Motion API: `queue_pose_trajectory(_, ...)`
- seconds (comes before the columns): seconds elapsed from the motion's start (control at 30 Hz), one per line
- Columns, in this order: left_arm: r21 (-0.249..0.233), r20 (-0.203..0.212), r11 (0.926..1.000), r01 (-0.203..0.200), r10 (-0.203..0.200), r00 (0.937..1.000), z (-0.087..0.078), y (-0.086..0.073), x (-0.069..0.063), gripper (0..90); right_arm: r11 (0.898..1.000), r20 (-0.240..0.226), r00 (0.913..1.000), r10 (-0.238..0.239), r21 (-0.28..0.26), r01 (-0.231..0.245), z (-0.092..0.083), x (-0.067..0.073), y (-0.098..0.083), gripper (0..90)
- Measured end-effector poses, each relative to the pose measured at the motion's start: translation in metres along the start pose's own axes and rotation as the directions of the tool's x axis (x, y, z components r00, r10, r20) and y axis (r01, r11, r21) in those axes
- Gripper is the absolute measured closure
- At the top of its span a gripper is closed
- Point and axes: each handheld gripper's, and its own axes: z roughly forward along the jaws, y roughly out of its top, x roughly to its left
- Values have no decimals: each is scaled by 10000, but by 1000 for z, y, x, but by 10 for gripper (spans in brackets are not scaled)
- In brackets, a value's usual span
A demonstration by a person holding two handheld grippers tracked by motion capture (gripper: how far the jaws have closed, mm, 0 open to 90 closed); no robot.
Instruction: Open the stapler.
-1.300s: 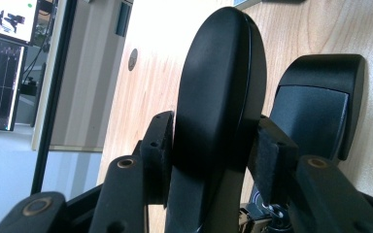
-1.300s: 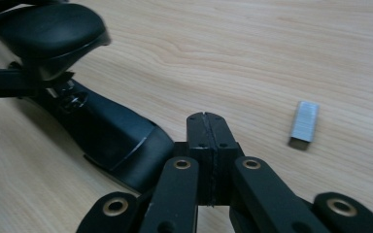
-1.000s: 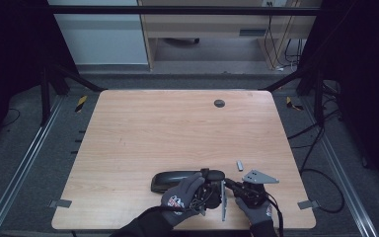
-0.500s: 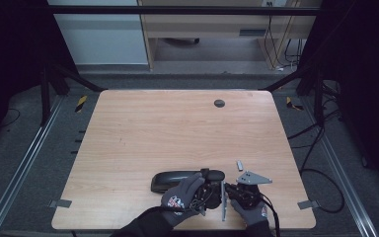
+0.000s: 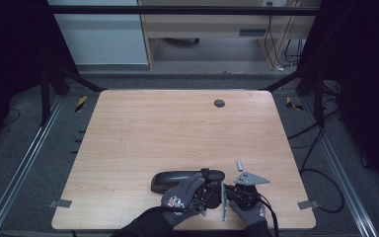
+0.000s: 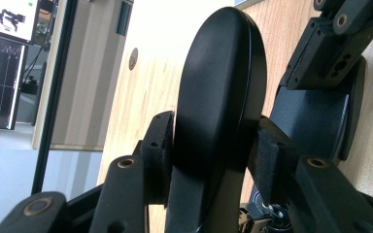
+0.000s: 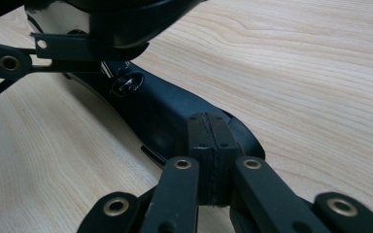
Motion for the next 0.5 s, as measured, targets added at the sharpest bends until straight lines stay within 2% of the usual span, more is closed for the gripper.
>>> queue_pose_trajectory(0.2,-10,-24,10000,53,-53,10000,-2,-1,3,557,10000,15,10000,-31,7,31,0,1,0,900)
queue_pose_trajectory(0.33,-176,-27,9991,373,-374,9993,-7,-3,10,560,10000,36,10000,62,6,-62,0,1,0,900)
queue_pose_trajectory(0.4,-335,-58,9971,684,-686,9976,-12,-6,15,562,10000,35,10000,57,-5,-57,0,0,0,900)
queue_pose_trajectory(0.5,-463,-75,9945,937,-941,9955,-16,-9,21,564,10000,12,10000,41,-22,-41,0,0,0,900)
